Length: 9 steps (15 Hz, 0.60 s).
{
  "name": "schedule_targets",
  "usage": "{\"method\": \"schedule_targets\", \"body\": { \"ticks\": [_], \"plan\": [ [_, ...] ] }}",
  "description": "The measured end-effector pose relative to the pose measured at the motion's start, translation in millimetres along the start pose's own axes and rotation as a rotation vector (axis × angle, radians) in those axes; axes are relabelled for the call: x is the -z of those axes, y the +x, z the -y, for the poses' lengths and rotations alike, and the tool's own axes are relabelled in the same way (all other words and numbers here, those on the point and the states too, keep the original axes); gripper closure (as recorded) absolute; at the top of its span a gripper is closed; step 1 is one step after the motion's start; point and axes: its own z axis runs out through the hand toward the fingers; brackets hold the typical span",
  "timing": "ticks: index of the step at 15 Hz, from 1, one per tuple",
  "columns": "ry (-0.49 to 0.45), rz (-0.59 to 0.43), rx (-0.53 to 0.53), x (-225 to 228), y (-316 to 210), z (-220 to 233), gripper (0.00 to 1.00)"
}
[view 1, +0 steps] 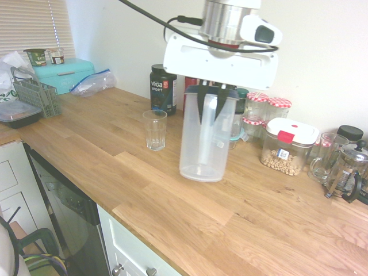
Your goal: Pour me some water
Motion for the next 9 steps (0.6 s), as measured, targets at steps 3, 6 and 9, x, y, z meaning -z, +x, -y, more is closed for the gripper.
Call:
{"method": "schedule_targets", "body": {
  "ticks": [3, 6, 9],
  "plan": [
    [-0.080, 0.033, 0.161, -9, 11, 42, 1.00],
    [-0.184, 0.050, 0.316, -20, 18, 83, 1.00],
    [-0.288, 0.030, 0.447, -28, 20, 128, 1.00]
  ]
}}
